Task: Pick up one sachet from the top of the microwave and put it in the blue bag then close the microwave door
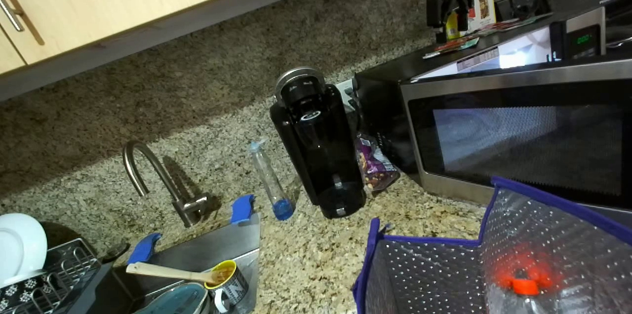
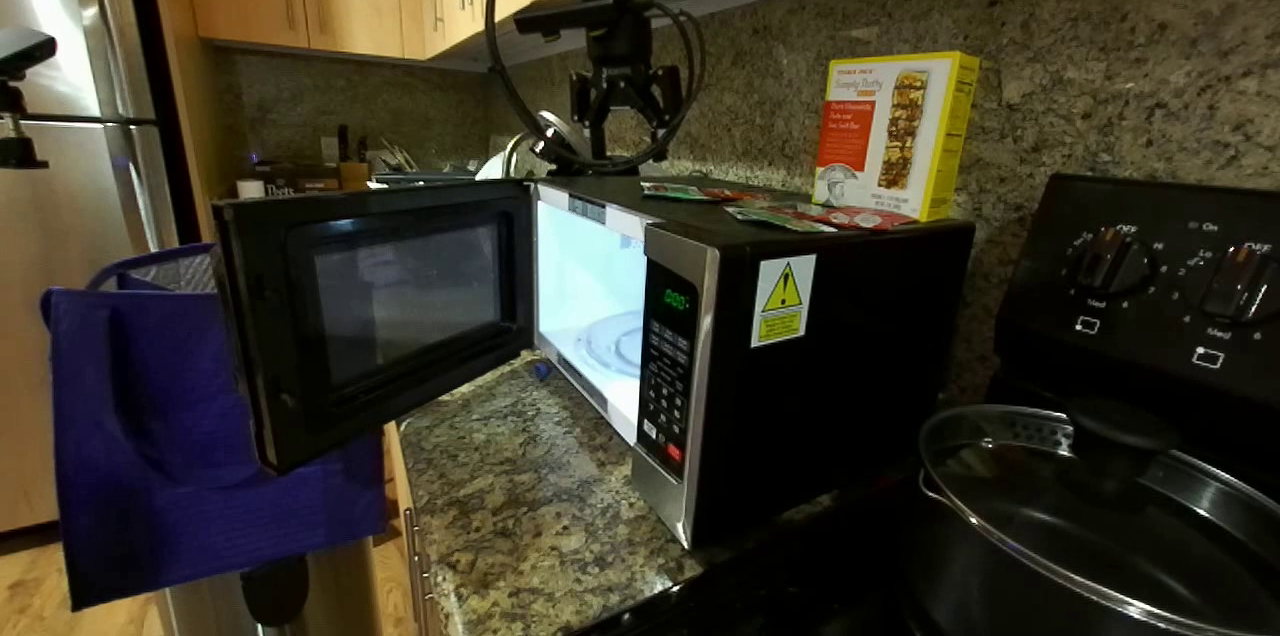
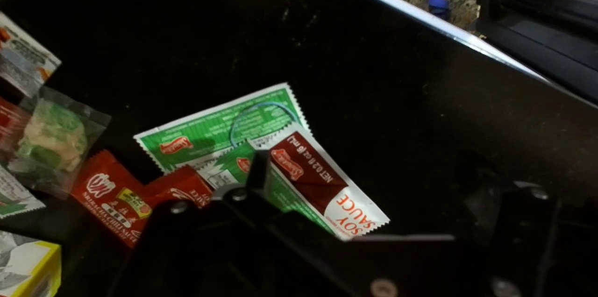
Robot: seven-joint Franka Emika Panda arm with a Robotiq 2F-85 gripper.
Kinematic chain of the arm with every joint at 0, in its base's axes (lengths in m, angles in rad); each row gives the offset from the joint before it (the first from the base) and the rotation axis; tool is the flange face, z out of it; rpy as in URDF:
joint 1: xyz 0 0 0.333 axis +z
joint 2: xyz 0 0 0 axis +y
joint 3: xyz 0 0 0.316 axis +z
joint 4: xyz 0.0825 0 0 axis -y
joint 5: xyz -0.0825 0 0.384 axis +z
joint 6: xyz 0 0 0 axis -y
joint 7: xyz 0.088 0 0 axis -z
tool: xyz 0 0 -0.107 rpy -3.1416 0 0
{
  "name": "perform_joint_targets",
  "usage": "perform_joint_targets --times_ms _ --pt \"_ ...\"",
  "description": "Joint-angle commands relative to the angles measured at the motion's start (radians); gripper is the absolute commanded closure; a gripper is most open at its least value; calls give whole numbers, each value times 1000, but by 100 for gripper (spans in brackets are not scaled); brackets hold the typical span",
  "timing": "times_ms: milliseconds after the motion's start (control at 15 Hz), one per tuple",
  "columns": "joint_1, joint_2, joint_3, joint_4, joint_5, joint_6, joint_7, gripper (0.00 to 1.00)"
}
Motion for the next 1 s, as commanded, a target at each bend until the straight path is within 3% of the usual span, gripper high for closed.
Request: perform_joint_targets --times_ms 0,400,933 --pt "2 -14 -1 -19 9 -20 46 0" --pt "0 -17 3 -17 23 -98 98 0" --pt "3 1 -2 -1 0 -69 68 0"
